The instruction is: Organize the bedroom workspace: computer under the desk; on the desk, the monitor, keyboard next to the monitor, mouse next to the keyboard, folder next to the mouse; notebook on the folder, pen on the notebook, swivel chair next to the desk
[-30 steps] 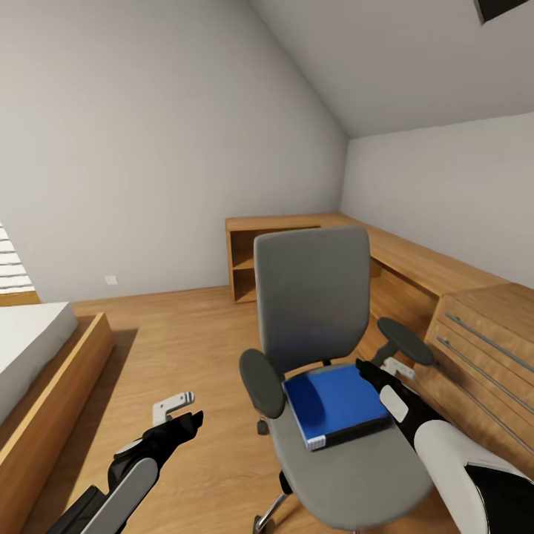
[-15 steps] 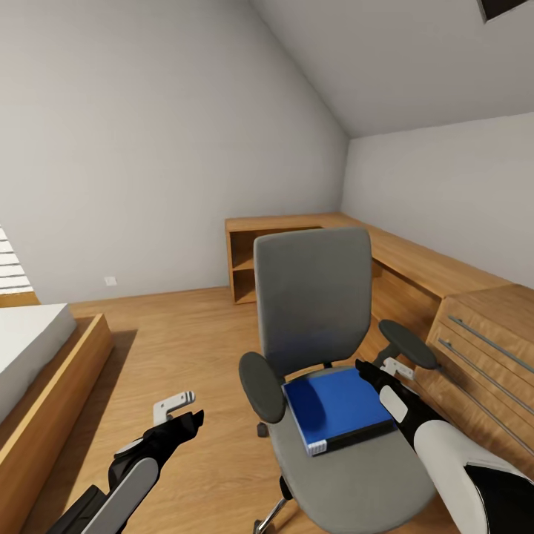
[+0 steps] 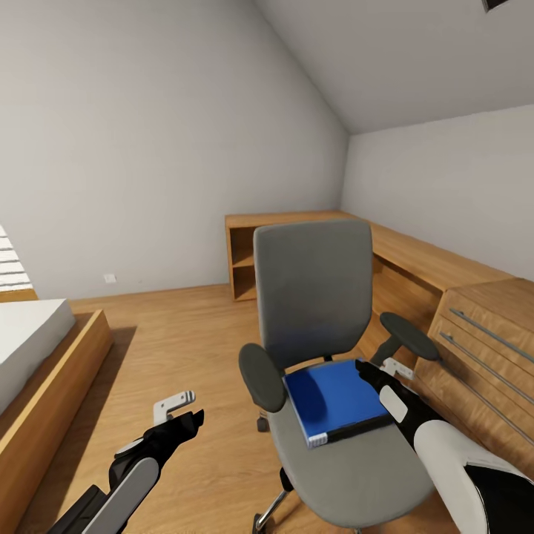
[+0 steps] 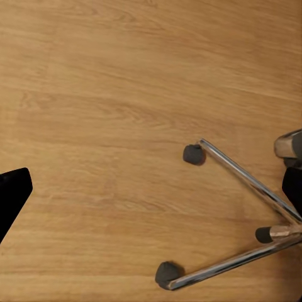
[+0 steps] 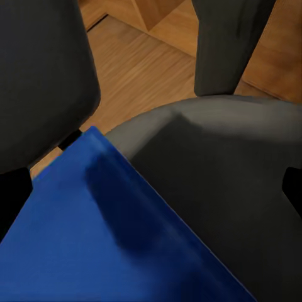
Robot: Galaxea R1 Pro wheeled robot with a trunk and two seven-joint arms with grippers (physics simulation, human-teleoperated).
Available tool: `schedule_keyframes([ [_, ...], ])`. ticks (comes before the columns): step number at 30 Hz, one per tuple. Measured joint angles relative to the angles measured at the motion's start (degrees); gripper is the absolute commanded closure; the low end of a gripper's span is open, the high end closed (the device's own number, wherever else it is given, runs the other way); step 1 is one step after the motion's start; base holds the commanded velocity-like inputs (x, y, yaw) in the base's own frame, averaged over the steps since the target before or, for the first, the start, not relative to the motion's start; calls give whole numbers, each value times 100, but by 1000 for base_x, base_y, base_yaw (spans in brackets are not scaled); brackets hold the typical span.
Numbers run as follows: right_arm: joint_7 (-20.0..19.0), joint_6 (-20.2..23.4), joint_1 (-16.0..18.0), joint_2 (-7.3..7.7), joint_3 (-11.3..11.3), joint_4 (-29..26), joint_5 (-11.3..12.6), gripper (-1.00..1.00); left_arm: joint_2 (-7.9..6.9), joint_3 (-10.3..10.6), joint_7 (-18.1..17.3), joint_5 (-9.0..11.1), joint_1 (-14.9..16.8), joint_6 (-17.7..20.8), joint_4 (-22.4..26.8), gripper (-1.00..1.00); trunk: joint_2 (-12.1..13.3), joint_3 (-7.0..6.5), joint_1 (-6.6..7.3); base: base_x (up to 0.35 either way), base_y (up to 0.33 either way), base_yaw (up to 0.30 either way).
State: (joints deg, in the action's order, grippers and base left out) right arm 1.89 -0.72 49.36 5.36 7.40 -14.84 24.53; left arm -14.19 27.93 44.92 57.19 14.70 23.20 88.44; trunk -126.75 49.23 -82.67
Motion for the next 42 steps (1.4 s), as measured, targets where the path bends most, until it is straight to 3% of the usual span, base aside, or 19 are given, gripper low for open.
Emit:
schedule_keyframes([
  [10, 0, 1, 0, 0, 0, 0, -2, -100, 0, 0, 0, -1, 0, 0, 0, -100, -1, 0, -1, 0, 0, 0],
  [14, 0, 0, 5, 1, -16, -121, -32, -100, 0, 0, 0, -1, 0, 0, 1, -100, -162, 71, -87, 0, 0, 0],
  [42, -1, 1, 5, 0, -11, -120, -37, -100, 0, 0, 3, -6, 0, 0, 6, -100, -163, 71, -87, 0, 0, 0],
])
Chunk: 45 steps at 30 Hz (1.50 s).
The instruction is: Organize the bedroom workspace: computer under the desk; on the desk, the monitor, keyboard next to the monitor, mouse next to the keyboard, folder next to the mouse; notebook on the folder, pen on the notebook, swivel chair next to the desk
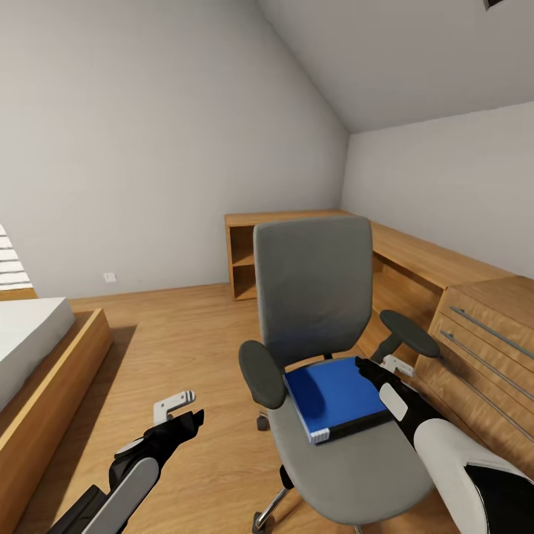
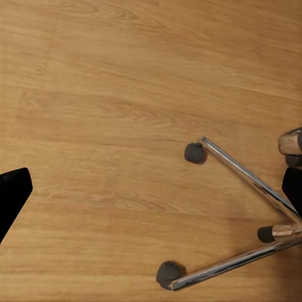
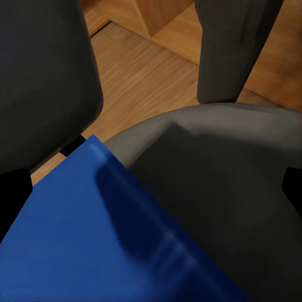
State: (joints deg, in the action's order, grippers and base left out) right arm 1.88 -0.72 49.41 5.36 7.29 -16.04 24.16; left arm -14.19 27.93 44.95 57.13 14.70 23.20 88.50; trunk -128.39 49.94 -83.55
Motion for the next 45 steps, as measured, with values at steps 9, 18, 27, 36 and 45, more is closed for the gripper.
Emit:
schedule_keyframes([
  [9, 1, -7, 0, 0, 0, 3, -1, -100, -22, 0, -3, 44, 0, 8, -8, -100, 0, 0, 0, 0, 0, 0],
  [18, -8, -7, 0, -1, -1, 40, 5, -100, -34, -2, -11, 45, 0, 9, -32, -100, 1, 0, -3, -130, 7, 0],
  [27, -3, -7, 1, -2, -3, 48, 8, -100, -35, 1, -12, 41, 1, 7, -34, -100, 1, 0, -1, -68, 3, 0],
  [36, 5, -7, 1, 0, -3, 79, 2, -100, -35, 0, -12, 46, 0, 9, -34, -100, 1, 0, -3, -106, 0, 0],
  [45, 9, -6, 1, 5, -7, 85, 1, -100, -35, 1, -12, 48, 1, 9, -34, -100, 1, 0, -1, -179, 0, 0],
])
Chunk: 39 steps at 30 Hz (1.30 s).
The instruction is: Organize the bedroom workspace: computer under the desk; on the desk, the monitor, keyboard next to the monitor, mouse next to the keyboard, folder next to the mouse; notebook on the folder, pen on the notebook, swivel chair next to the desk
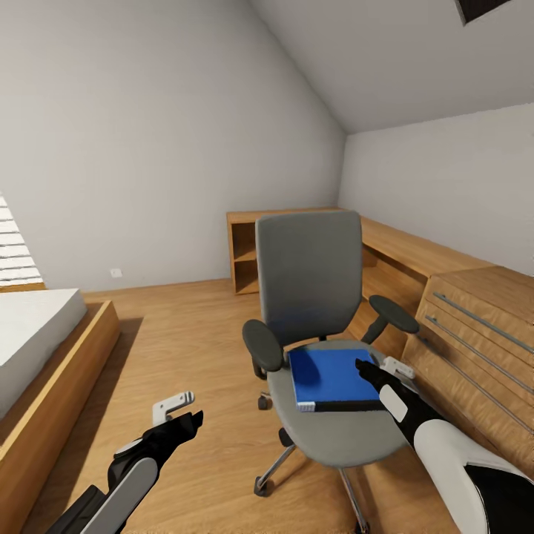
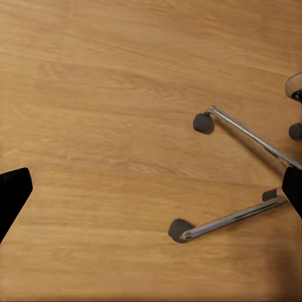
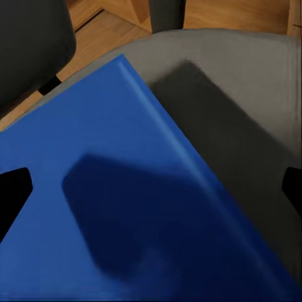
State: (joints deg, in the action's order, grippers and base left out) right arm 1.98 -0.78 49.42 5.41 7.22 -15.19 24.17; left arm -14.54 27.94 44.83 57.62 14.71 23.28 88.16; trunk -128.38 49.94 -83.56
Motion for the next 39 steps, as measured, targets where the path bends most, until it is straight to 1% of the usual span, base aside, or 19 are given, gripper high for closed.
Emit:
schedule_keyframes([
  [12, -6, -1, 0, 2, 2, 8, -1, -100, 0, 0, 0, 7, 0, 5, 0, -100, 0, 0, 1, -11, 0, 0],
  [14, -9, -2, -5, 3, 30, 25, 16, -100, 0, -1, 0, 8, 0, 7, 1, -100, 79, -34, 43, 0, 0, 0],
  [36, 9, -16, -5, -9, 16, 2, 2, -100, 23, -1, 0, 11, 0, 18, -53, -100, 962, -429, 527, 0, 0, 0],
  [39, 9, -16, -5, -11, 14, 0, 2, -100, 24, -1, 0, 10, 0, 18, -61, -100, 963, -429, 527, 0, 0, 0],
])
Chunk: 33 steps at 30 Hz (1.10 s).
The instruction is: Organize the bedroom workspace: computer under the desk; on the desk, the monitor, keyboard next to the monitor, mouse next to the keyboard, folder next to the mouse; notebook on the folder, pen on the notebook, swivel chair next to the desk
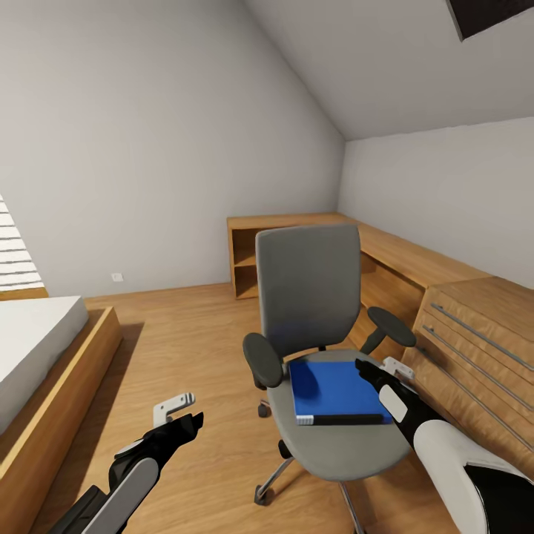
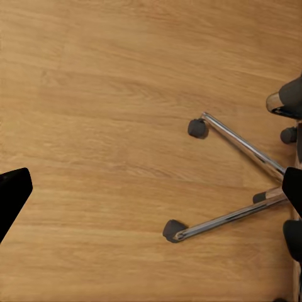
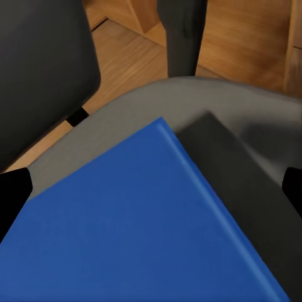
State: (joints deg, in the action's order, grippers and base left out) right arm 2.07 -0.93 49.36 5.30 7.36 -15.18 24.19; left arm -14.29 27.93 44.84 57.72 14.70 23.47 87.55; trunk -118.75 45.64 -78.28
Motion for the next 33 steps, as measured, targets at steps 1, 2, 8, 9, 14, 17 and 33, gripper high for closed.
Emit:
schedule_keyframes([
  [1, 0, 1, 0, -1, 0, -2, 0, -100, 0, 0, 0, 0, 0, 0, -2, -100, 0, 0, 0, 0, 0, 0],
  [2, -2, 2, 0, -1, -1, -4, 0, -100, 1, 0, 0, 0, 0, 0, -3, -100, 0, 0, 0, 0, 0, 0],
  [8, -40, -6, 0, 1, 15, -5, 10, -100, -4, 0, 0, -1, 0, -6, -12, -100, 0, 0, 0, 0, 0, 0],
  [9, -44, -7, 0, 2, 17, -4, 13, -100, -7, 0, 0, -1, 0, -6, -13, -100, 0, 0, 0, 0, 0, 0],
  [14, -56, -11, 0, -7, 24, -9, 27, -100, -18, 0, 0, -3, 0, -8, -16, -100, 0, 0, 0, 3, 0, 0],
  [17, -63, -15, 0, -11, 25, -4, 27, -100, -17, 0, 0, -8, 0, -13, -17, -100, 0, 0, 1, 110, 0, 0],
  [33, -67, -21, 0, -9, 26, 16, 16, -100, -16, 0, 3, -15, 0, -24, -28, -100, 0, 0, 2, 252, 0, 0],
])
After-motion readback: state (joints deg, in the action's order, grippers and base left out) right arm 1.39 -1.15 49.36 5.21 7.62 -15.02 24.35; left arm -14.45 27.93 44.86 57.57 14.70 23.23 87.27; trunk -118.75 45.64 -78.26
